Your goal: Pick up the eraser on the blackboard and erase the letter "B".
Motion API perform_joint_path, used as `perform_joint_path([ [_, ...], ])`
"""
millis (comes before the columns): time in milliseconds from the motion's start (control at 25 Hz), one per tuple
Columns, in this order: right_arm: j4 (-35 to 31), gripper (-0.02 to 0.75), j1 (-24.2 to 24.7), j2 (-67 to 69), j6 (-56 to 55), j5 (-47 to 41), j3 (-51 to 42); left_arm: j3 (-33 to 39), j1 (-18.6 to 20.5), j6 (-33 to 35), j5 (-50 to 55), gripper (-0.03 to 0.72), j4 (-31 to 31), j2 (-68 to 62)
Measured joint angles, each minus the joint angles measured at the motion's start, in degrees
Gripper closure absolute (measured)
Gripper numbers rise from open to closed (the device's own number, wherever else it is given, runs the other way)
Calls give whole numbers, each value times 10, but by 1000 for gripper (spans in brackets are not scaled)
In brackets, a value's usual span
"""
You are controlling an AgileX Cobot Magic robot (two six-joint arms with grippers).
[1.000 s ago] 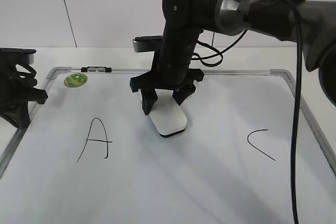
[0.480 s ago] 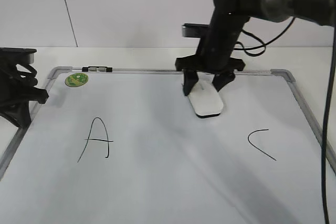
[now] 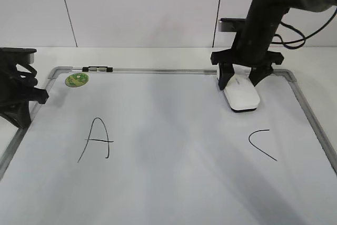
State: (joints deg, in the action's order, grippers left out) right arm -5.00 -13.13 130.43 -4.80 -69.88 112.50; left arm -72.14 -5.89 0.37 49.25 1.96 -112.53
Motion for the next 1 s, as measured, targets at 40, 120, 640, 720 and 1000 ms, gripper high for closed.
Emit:
perform_joint_path([
  [40, 1, 201, 3, -9, 0, -2, -1, 0, 0, 0, 0, 657, 0, 0],
  [120, 1, 201, 3, -39, 1, -2, -1, 0, 0, 0, 0, 657, 0, 0],
  [640, 0, 201, 15, -207, 23, -5, -78, 0, 0, 0, 0, 657, 6, 0],
  [720, -1, 201, 30, -229, 24, -6, -124, 0, 0, 0, -1, 657, 6, 0],
  [1000, -1, 201, 109, -298, 58, -6, -276, 0, 0, 0, -3, 657, 7, 0],
])
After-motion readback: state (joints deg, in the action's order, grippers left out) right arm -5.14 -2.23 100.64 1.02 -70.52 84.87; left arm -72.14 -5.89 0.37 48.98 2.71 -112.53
